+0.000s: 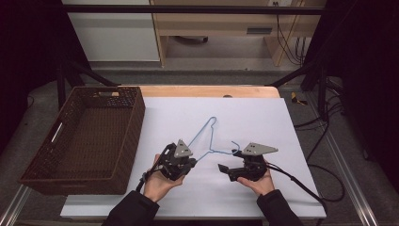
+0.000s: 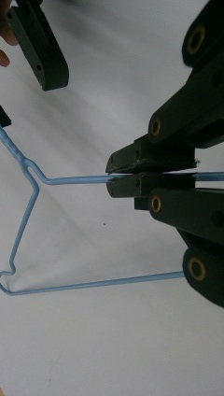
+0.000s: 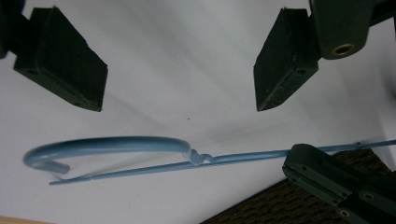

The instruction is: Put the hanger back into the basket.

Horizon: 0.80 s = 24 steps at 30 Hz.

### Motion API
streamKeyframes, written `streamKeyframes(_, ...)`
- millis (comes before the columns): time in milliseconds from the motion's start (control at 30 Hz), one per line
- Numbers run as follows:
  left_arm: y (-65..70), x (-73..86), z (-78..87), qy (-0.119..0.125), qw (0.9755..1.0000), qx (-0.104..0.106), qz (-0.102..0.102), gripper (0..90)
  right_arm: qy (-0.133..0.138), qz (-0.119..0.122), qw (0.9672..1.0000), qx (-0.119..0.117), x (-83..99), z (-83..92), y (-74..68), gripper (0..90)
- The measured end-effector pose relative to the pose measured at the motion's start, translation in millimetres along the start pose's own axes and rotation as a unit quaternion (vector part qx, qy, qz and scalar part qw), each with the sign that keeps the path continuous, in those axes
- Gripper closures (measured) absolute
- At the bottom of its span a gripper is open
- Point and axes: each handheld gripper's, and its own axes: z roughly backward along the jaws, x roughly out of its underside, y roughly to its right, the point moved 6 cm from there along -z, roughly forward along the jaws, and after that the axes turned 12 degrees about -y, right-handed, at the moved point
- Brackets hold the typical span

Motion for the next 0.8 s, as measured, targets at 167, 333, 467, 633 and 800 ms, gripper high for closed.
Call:
streamKeyframes(167, 1.3, 0.2, -1.6, -0.001, 1.0, 0.0, -0.001, 87.2, 0.011, 0.004, 0.9999, -0.002, -4.5, -2.7, -1.3, 24.5)
streamKeyframes(333, 1.7, 0.7, -2.5, -0.003, 1.0, 0.001, -0.002, 87.2, 0.023, 0.002, 0.9997, -0.004, -9.8, -8.0, -4.1, 35.6)
streamKeyframes(467, 2.8, 1.4, -4.0, -0.005, 1.0, 0.003, -0.002, 87.3, 0.032, -0.003, 0.9995, -0.005, -11.8, -10.3, -2.6, 44.2)
streamKeyframes(633, 4.8, 2.8, -7.8, -0.009, 0.9999, 0.004, -0.004, 87.2, 0.034, -0.001, 0.9994, -0.009, -12.0, -12.5, -1.9, 55.7)
streamKeyframes(800, 7.0, 4.1, -10.6, -0.015, 0.9998, 0.007, -0.006, 87.2, 0.038, -0.005, 0.9992, -0.016, -13.3, -12.4, -1.7, 68.7)
